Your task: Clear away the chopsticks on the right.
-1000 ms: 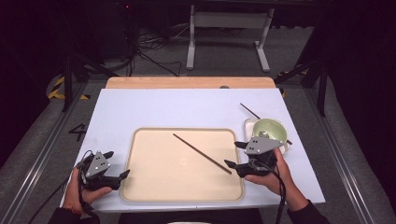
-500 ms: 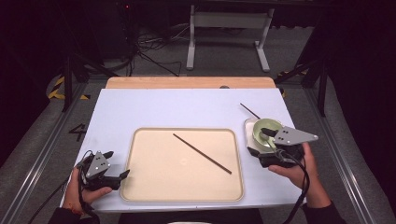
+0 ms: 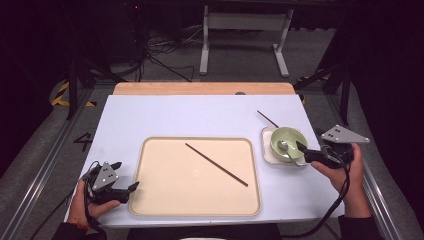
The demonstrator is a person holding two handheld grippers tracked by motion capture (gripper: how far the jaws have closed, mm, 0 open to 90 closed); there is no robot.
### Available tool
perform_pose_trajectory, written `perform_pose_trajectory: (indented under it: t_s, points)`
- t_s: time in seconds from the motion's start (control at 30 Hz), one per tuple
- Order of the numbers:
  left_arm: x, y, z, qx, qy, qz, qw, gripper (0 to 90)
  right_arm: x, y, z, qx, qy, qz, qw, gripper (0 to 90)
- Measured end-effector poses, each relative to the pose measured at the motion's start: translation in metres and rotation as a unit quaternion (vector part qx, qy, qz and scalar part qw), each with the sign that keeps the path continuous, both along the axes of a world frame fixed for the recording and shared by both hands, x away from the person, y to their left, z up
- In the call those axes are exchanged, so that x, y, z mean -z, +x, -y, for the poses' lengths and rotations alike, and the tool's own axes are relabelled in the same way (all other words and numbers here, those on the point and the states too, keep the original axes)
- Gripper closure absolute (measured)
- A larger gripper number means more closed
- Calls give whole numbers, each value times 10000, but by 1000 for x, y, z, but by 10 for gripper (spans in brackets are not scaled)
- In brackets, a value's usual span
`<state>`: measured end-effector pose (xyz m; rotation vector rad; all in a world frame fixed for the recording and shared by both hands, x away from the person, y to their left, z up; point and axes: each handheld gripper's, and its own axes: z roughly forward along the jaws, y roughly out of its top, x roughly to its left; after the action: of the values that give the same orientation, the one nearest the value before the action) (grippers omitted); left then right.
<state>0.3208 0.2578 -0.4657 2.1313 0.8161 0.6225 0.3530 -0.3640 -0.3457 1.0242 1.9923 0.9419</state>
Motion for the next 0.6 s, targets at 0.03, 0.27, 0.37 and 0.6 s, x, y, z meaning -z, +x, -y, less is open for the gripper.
perform_pose_trajectory:
  t_s: [0.03,0.27,0.37,0.6]
  points:
    - [0,0,0,3,-3,-12,10000,132,1,1,4,63,15,-15,10000,251]
    - [0,0,1,-12,3,-7,10000,132,12,7,36,464,319,-129,9983,304]
    - [0,-1,1,-12,19,-8,10000,132,20,12,45,596,305,-282,9974,332]
    - [-1,-5,-1,-78,3,1,10000,132,48,31,70,861,837,-806,9895,370]
